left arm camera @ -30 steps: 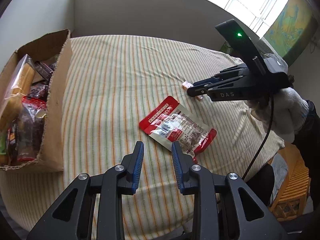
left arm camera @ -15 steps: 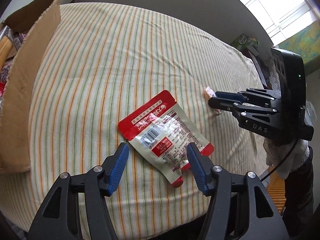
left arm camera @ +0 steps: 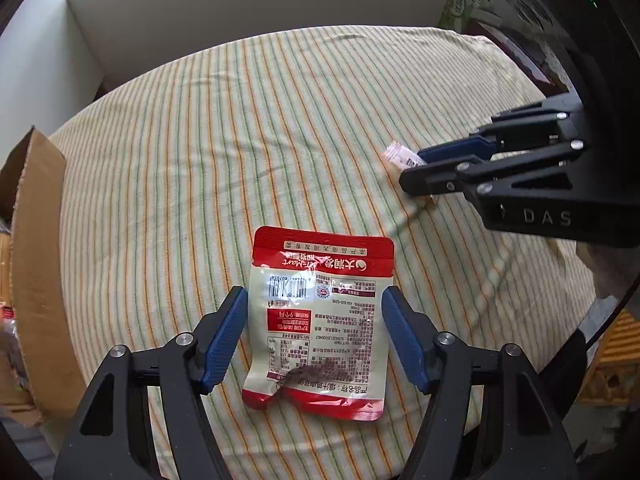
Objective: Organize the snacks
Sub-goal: 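Close the right gripper on the pink candy while the left closes on the red-and-white packet, then lift and carry the pink candy and red-and-white packet over the box with both grippers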
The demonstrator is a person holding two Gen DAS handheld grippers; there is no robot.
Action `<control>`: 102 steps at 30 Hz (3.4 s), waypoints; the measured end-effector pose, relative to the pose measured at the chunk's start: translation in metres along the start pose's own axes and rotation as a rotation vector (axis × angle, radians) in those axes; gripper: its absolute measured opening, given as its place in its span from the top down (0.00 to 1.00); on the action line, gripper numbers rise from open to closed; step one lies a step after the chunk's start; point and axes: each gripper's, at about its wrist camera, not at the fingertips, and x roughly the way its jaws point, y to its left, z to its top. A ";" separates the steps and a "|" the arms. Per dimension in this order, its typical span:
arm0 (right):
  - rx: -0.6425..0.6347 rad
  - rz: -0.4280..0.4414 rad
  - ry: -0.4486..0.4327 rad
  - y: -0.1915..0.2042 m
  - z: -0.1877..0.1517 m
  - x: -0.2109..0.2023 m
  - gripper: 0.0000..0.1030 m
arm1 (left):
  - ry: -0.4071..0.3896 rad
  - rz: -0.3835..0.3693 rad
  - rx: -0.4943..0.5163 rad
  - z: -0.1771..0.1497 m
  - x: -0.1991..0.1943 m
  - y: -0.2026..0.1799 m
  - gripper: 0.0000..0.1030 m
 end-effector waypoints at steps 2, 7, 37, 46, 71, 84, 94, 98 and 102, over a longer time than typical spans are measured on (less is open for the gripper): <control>-0.010 -0.004 -0.001 0.004 0.002 0.001 0.69 | 0.011 0.028 0.041 -0.005 0.003 -0.005 0.33; -0.032 -0.036 0.004 0.012 0.006 0.006 0.64 | 0.021 0.060 0.077 -0.002 0.006 -0.010 0.27; -0.045 -0.109 0.026 0.021 0.004 0.008 0.79 | 0.003 0.053 0.186 -0.031 -0.007 -0.008 0.32; -0.039 -0.100 0.021 0.014 0.003 0.008 0.79 | 0.001 0.048 0.215 -0.033 -0.006 -0.008 0.34; -0.027 -0.126 0.006 0.023 -0.002 0.005 0.79 | -0.124 -0.009 0.113 -0.043 -0.030 0.013 0.68; -0.011 -0.086 -0.056 0.026 0.003 -0.025 0.79 | -0.185 -0.023 0.037 -0.042 -0.058 0.041 0.69; -0.070 -0.053 -0.109 0.078 0.040 -0.053 0.79 | -0.267 0.016 -0.037 -0.050 -0.102 0.095 0.69; -0.110 -0.045 -0.133 0.106 0.064 -0.060 0.79 | -0.305 0.041 -0.094 -0.060 -0.120 0.131 0.69; -0.149 -0.032 -0.151 0.135 0.092 -0.062 0.79 | -0.329 0.065 -0.144 -0.072 -0.136 0.162 0.69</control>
